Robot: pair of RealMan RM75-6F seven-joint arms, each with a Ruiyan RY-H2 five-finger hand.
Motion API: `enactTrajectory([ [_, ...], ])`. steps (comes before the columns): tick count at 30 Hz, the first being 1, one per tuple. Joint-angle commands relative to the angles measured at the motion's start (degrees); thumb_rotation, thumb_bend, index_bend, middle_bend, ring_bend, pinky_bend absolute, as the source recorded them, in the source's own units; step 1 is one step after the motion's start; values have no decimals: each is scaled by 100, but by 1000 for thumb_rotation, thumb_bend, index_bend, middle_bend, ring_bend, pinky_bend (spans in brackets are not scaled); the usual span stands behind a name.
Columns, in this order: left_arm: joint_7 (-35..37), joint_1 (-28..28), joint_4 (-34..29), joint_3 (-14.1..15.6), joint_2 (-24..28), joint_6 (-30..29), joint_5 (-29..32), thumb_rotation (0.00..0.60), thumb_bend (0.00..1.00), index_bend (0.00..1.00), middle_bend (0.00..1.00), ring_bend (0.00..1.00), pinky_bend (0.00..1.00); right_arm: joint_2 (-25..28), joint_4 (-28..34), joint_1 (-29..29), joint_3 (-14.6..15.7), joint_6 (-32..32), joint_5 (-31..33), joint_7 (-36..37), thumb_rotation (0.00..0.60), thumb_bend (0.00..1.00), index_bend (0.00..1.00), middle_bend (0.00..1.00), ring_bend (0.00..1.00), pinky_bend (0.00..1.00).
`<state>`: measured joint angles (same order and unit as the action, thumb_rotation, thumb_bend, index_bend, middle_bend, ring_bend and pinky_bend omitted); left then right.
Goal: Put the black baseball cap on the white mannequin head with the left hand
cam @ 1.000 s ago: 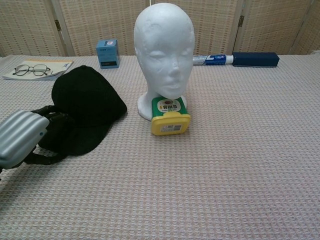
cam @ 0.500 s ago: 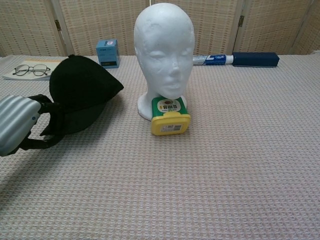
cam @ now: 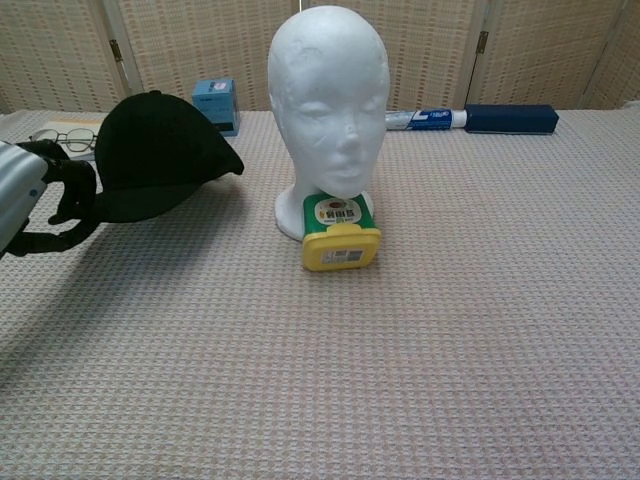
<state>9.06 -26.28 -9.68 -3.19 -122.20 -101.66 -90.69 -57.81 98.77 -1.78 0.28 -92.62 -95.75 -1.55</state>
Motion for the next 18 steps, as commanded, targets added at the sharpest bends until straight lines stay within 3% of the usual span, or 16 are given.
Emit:
enactTrajectory([
  [1,-112,-34,-72,25,121,-103,-13,600,403,691,769,510,705,6,-3,-10,10,-21,-25,15,600,276,0,0,0,0],
  [10,-499,-243,-404,-294,496,-647,238,600,407,712,790,534,719,29,-21,-57,42,-122,-122,91,600,276,0,0,0,0],
  [18,-865,-435,-1067,-590,1129,-1117,389,600,409,711,790,534,719,21,-28,-53,49,-107,-140,82,600,276,0,0,0,0],
])
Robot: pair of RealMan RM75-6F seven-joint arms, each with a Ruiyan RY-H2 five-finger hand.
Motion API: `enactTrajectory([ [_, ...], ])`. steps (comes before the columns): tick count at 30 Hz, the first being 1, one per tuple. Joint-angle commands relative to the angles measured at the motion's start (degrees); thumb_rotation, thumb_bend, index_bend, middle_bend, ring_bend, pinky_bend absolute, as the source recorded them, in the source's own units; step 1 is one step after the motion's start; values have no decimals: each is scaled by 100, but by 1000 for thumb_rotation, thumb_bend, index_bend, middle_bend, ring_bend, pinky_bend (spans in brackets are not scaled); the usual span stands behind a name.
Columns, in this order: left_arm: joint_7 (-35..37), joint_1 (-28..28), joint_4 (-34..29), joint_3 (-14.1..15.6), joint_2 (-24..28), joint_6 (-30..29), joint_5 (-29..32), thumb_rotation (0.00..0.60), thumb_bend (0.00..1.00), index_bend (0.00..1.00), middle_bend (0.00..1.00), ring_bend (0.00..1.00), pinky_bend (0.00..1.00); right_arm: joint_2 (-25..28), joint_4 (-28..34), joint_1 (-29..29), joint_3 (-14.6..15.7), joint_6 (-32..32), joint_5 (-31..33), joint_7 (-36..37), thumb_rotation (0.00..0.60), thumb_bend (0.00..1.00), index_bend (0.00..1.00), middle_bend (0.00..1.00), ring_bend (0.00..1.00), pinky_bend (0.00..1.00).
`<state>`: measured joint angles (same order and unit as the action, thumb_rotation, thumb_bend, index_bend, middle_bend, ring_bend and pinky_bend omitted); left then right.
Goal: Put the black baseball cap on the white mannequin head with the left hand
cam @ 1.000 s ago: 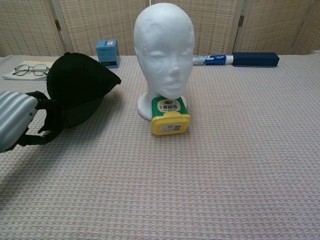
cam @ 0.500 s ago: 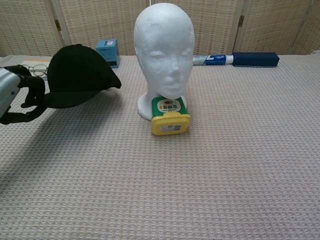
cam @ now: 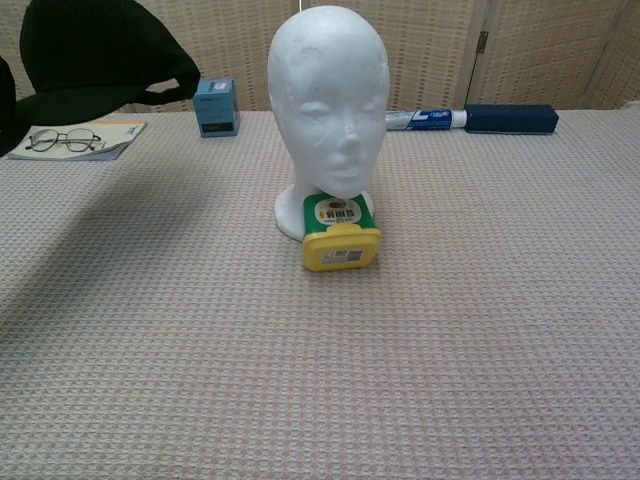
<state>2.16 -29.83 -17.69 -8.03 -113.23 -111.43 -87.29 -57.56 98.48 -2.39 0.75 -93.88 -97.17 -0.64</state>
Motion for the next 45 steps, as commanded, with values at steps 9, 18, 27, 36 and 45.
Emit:
enactTrajectory([
  [9,-1281,-405,-1885,-140,1258,-145,-215,600,409,707,790,534,719,0,0,29,8,61,-12,-17,600,276,0,0,0,0],
  [18,-2579,-771,-3876,-224,2299,376,-577,600,408,704,790,535,719,-17,-5,24,1,39,-23,-43,600,276,0,0,0,0],
  [27,-3464,-1163,-5003,-554,2750,969,-720,600,408,702,790,534,719,24,-16,-9,0,-55,-51,84,600,277,0,0,0,0],
  [36,-4321,-1520,-5757,-729,2638,1491,-908,600,409,700,789,534,719,135,-83,-35,25,-158,-125,403,600,277,0,0,0,0],
  [45,-5091,-1712,-6269,-749,2266,1892,-1034,600,408,700,789,534,719,271,-181,-62,46,-293,-198,846,600,277,0,0,0,0],
])
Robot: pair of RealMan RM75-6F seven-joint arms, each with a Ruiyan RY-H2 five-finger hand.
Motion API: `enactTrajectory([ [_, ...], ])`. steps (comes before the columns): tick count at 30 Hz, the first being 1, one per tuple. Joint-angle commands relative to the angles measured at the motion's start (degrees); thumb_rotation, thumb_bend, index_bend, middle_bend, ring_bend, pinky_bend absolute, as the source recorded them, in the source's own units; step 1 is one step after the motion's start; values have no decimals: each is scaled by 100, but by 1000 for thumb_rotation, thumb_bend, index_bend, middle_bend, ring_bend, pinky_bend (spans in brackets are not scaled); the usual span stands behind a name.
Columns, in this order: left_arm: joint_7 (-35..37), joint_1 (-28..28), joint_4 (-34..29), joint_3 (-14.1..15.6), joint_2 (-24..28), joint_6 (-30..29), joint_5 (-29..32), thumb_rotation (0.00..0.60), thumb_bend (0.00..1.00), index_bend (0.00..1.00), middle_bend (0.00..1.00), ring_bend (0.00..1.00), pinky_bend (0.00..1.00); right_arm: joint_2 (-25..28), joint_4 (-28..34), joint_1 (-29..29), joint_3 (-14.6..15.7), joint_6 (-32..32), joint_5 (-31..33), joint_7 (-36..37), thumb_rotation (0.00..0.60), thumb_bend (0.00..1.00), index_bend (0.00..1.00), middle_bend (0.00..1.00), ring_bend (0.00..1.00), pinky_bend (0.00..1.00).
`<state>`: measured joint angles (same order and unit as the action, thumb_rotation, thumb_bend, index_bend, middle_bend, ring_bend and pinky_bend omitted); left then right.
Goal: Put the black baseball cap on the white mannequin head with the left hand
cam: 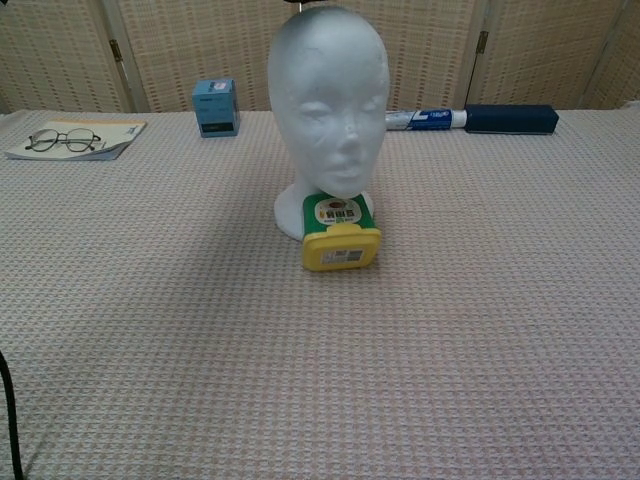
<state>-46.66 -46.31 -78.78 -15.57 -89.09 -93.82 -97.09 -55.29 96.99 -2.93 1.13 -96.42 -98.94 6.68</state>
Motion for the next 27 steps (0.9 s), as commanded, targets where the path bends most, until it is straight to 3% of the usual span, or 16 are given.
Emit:
enactTrajectory([
  [1,-280,-81,-191,6,-189,164,-74,600,409,700,790,534,719,61,-46,-14,16,-60,-38,168,600,277,0,0,0,0],
  [11,-690,-103,-260,46,-602,391,-125,600,409,700,790,534,719,143,-187,-83,73,-279,-206,512,600,277,0,0,0,0],
  [27,-979,346,-198,446,-1199,430,-160,600,409,699,790,534,719,138,-278,-143,158,-442,-433,566,600,276,0,0,0,0],
])
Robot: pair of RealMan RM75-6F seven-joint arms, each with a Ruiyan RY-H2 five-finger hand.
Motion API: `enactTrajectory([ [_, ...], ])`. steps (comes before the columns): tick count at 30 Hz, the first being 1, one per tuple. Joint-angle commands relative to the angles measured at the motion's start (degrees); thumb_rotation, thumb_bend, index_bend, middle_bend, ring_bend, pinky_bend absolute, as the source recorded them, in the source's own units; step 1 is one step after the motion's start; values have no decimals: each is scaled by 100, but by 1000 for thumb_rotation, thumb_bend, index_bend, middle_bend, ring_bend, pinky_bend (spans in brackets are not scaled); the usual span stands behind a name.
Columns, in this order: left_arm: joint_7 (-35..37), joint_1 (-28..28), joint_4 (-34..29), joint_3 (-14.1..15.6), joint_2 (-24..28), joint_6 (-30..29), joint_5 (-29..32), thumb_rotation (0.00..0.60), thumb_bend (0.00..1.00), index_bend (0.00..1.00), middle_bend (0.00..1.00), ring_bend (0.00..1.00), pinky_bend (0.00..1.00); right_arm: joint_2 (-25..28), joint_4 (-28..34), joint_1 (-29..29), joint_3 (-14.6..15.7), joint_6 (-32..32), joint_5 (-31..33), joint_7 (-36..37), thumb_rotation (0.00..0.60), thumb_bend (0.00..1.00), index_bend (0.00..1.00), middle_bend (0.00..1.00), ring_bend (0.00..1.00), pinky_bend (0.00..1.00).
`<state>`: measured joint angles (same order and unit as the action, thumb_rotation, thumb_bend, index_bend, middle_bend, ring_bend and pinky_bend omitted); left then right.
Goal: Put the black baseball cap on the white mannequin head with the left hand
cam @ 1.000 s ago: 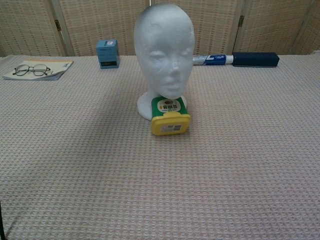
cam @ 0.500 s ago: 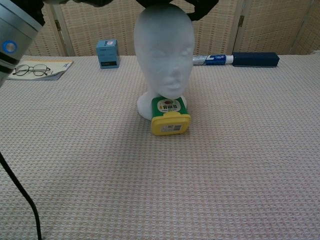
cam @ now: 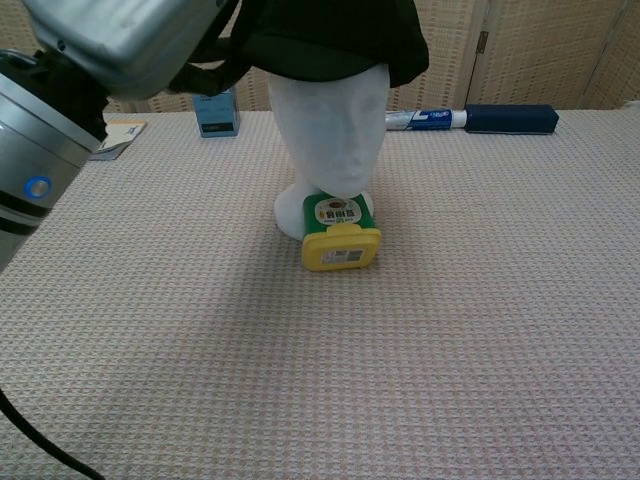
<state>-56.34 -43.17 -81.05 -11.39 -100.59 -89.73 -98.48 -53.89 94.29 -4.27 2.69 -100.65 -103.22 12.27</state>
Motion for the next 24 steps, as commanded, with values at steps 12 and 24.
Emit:
enactTrajectory([
  [12,80,331,288,155,-569,-126,-97,600,407,662,778,533,722,-11,-46,-36,10,-96,-28,60,600,280,0,0,0,0],
  [24,389,668,720,105,-843,-259,79,600,296,410,638,428,652,-25,-52,-70,-3,-152,3,51,600,281,0,0,0,0],
])
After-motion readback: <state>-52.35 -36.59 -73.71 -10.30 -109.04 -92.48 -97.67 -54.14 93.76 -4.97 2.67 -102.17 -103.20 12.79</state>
